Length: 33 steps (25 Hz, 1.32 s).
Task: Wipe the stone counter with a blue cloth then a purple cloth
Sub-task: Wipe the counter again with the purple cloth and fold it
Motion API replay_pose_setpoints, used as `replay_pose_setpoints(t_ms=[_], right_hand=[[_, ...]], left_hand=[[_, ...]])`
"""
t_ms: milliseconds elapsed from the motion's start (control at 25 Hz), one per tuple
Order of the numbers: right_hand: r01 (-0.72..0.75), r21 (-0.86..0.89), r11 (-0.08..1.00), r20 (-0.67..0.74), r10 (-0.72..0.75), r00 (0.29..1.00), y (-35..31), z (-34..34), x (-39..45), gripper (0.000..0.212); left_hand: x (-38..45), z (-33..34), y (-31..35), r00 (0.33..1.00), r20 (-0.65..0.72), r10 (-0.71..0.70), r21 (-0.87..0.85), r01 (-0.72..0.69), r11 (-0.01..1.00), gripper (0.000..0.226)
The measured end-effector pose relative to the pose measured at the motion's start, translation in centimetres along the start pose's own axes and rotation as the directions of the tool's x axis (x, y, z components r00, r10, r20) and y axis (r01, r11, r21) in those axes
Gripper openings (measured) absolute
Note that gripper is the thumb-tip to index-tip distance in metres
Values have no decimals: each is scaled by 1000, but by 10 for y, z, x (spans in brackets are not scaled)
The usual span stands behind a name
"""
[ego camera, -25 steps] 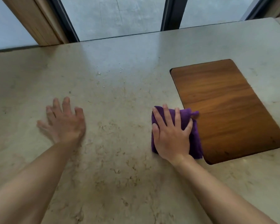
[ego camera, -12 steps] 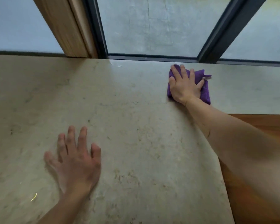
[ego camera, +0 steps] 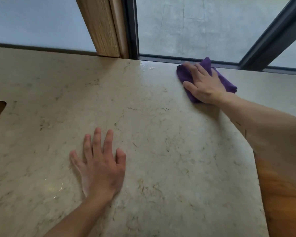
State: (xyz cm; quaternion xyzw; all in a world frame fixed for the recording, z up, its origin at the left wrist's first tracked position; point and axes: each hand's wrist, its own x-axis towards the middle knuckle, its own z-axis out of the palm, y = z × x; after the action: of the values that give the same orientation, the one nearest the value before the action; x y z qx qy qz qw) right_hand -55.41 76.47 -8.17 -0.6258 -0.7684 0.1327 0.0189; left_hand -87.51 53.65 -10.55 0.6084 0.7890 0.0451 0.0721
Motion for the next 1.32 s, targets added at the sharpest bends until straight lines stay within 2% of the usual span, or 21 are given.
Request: replay_pose_setpoints(t_ms=[200, 480, 600, 720, 760, 840, 1000, 1120, 1240, 1320], right_hand=[[75, 16, 997, 0, -75, 997, -34, 20, -68, 58], [18, 13, 1000, 45, -18, 999, -92, 51, -208, 57], [-26, -20, 999, 26, 27, 999, -126, 71, -287, 56], [-67, -60, 996, 11, 67, 998, -160, 89, -365, 57], [-83, -43, 996, 40, 85, 996, -169, 93, -388, 58], [-133, -8, 991, 85, 133, 987, -190, 104, -437, 57], [-258, -3, 966, 62, 258, 964, -227, 129, -542, 55], [-445, 76, 892, -60, 449, 891, -262, 150, -599, 55], [-685, 204, 700, -150, 713, 685, -305, 174, -613, 58], [-750, 224, 622, -178, 783, 596, -334, 183, -598, 61]], left_hand=[[-1, -6, 2, 999, 37, -11, -24, 12, 1000, 60], [0, -10, 0, 998, 53, 27, -70, -23, 997, 61], [0, -15, -4, 995, 70, 66, -214, -50, 976, 59], [10, -29, -20, 987, 84, 135, -428, -87, 900, 53], [12, -31, -30, 981, 83, 175, -427, -124, 896, 52], [8, -30, -56, 967, 59, 249, -323, -218, 921, 52], [-7, -25, -96, 944, 83, 320, -164, -303, 939, 57], [-2, -28, -113, 926, 90, 366, -104, -357, 928, 62], [4, -26, -124, 922, 76, 380, -19, -380, 925, 65], [11, -25, -126, 917, 52, 396, 19, -397, 917, 68]])
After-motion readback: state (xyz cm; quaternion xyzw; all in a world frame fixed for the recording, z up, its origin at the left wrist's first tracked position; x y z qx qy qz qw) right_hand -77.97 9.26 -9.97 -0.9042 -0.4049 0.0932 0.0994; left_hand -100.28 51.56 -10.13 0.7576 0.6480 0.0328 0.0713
